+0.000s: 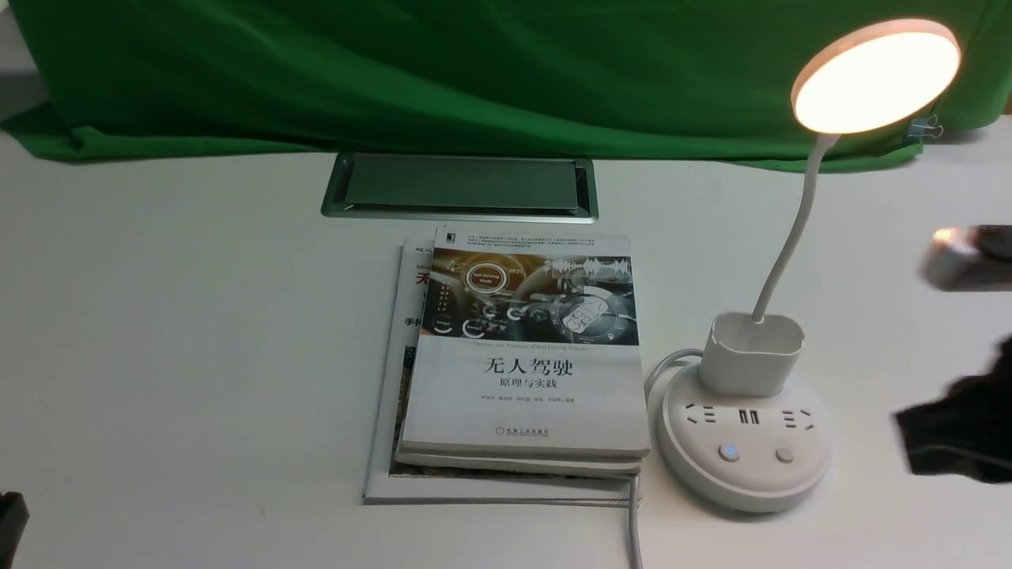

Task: Turn off the desk lamp on the white desktop by hand.
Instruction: 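Press the power button on the lamp base to turn the lamp off with the right gripper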

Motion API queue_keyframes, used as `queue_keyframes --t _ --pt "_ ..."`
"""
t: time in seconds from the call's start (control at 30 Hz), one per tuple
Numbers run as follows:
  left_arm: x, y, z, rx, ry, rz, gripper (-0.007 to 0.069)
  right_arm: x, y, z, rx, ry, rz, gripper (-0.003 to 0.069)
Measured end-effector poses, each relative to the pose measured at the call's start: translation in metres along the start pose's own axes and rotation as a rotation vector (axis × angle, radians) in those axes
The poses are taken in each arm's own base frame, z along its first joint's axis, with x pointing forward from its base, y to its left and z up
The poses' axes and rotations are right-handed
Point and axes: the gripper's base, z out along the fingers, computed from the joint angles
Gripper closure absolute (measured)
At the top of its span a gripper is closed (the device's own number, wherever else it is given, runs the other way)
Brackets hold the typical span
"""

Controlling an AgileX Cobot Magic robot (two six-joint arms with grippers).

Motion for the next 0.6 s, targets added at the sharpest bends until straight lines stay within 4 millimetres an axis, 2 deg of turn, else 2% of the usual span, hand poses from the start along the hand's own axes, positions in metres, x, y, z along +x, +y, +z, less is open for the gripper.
queue_keyframes --t 0.13,0.33,0.43,0.6 --pt "0.0 0.0 0.0 0.0 0.0 -0.002 0.0605 -0.019 0.014 0.033 0.013 0.055 -0.03 0.061" --pt "0.0 0.0 0.0 0.0 0.0 -0.001 0.0605 -0.035 0.014 0.074 0.038 0.11 -0.036 0.061" --pt "0.0 0.0 0.0 0.0 0.0 -0.001 0.0605 -0.037 0.013 0.089 0.043 0.125 -0.034 0.061" --pt "0.0 0.0 0.0 0.0 0.0 -0.001 0.0605 -0.042 0.01 0.102 0.049 0.142 -0.027 0.0615"
